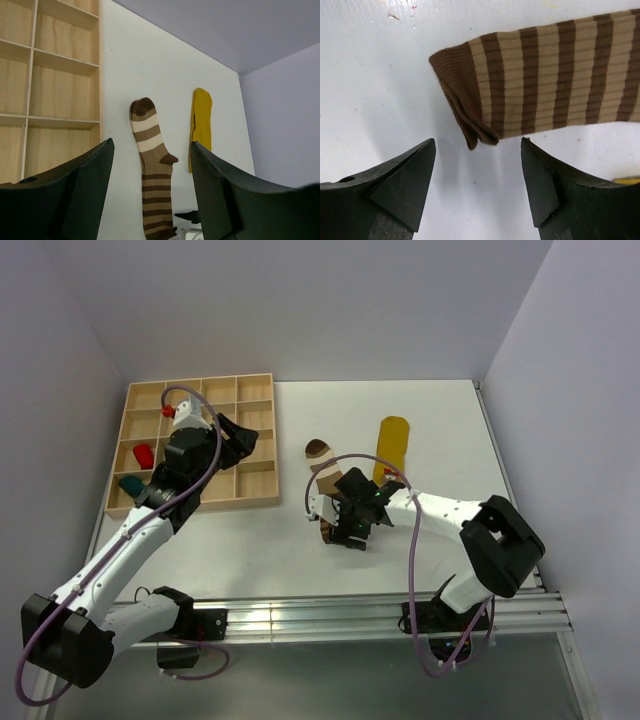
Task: Roll the socks
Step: Roll the sock at the center of the board.
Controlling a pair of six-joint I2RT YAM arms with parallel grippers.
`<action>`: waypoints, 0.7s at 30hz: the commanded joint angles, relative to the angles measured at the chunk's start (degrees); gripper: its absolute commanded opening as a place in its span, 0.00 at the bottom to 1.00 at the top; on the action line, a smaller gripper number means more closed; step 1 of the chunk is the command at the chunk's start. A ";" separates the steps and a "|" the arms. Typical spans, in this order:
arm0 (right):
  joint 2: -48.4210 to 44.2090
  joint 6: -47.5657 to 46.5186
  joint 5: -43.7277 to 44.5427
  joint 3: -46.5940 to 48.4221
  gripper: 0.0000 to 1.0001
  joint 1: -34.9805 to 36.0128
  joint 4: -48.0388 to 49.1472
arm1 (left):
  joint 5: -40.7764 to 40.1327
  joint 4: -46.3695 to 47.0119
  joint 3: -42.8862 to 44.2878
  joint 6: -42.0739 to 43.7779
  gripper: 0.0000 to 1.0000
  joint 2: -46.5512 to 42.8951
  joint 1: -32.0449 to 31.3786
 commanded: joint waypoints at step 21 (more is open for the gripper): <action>5.08 3.22 -9.54 4.84 0.28 -4.66 0.53 | 3.65 9.47 -4.13 -0.12 0.65 3.91 -1.25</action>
